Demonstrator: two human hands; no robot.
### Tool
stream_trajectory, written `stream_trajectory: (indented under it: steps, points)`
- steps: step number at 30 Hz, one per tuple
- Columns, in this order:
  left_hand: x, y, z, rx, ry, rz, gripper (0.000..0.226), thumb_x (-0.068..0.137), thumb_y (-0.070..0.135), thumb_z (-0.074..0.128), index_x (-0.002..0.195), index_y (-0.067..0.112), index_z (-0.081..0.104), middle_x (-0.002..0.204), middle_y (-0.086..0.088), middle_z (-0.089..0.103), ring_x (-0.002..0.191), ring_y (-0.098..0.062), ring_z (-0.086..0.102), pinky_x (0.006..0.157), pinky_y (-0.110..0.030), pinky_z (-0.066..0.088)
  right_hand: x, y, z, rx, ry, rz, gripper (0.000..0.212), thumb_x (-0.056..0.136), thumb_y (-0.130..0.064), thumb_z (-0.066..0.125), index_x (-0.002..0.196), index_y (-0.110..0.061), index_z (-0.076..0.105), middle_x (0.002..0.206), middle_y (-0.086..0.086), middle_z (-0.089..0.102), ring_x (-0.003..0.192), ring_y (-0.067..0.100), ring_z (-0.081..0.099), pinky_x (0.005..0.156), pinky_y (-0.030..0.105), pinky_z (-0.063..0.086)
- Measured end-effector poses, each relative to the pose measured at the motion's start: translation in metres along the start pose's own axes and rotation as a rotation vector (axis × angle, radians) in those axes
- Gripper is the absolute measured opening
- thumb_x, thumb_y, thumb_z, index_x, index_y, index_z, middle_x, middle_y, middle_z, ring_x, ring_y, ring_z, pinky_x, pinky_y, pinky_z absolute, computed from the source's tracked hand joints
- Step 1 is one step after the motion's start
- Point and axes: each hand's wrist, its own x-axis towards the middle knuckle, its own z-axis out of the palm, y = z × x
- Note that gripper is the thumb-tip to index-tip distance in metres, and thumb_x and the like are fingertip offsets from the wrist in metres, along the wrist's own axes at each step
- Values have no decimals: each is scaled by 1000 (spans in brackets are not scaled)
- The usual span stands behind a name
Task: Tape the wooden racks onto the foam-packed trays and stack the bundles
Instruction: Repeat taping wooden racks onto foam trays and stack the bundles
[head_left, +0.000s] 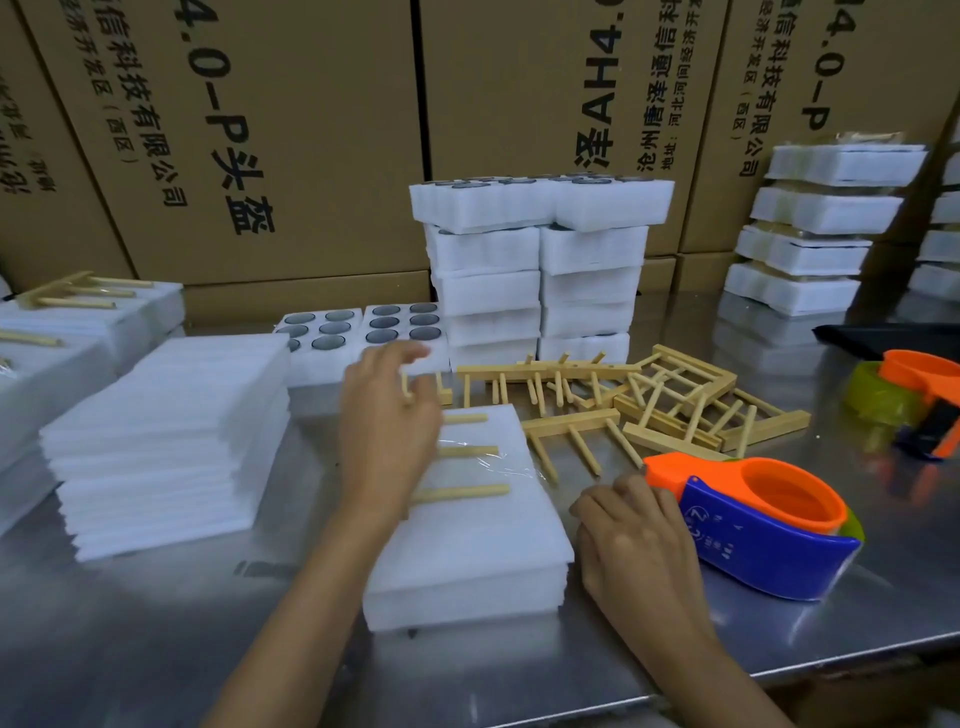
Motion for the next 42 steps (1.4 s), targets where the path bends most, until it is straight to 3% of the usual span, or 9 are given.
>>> stream_trajectory:
  steps: [6,11,15,18,21,25,33,37,42]
  points:
    - [-34,-70,-40,-12,-267,-512,32,99,51,43,83,36,67,86,24,62,106,-15,60,84,-30,36,0,0,3,154,-101,-71,23,65,-6,77,80,-21,69,85,-10,67,86,17,54,69,29,40]
    - [-56,-78,-32,-286,-405,-694,83,60,99,40,123,51,63,130,19,63,126,-8,55,115,-42,35,7,-4,8,405,-222,0,19,75,-18,68,87,-32,65,89,-20,65,96,7,48,73,27,38]
    - [-61,-68,-30,-525,-430,-770,71,63,87,55,121,48,66,123,12,70,117,-14,64,111,-46,41,4,-8,10,557,-239,80,28,75,-37,56,101,-37,69,98,-28,63,109,0,49,81,29,42]
    - [-56,-61,-30,-756,-387,-670,64,76,66,61,138,50,50,141,17,56,128,-12,56,111,-43,42,3,-19,6,945,-214,173,38,74,-21,56,109,-29,69,105,-22,69,106,4,61,83,27,49]
    - [-42,-50,-34,-916,-346,-570,59,85,46,63,142,45,48,144,15,54,129,-15,56,111,-46,41,13,-31,1,1447,-141,502,27,88,-2,59,104,-19,71,107,-3,74,107,16,67,87,30,49]
    - [-20,-44,-40,-981,-309,-562,65,78,41,74,140,36,54,139,4,61,127,-25,58,113,-53,37,40,-40,-11,1907,-154,842,40,88,-27,57,123,-9,64,120,12,69,114,21,64,100,41,45]
    - [2,-59,-36,-1070,-347,-690,60,81,39,74,136,21,60,130,-7,66,120,-27,63,108,-47,45,72,-41,-18,1959,-413,672,53,95,-53,49,136,-21,57,132,5,64,123,22,59,104,47,42]
    - [-9,-69,-33,-1137,-385,-762,33,79,35,71,103,14,79,112,-15,73,102,-29,72,79,-38,61,70,-54,-4,1936,-406,801,52,81,-26,73,131,-21,59,125,5,68,115,23,65,95,43,50]
    - [-9,-80,-38,-1172,-405,-736,31,78,35,72,100,14,80,108,-15,75,98,-29,73,74,-36,60,63,-67,1,2092,-479,812,27,86,-22,67,112,-21,74,123,7,69,112,21,66,79,32,58]
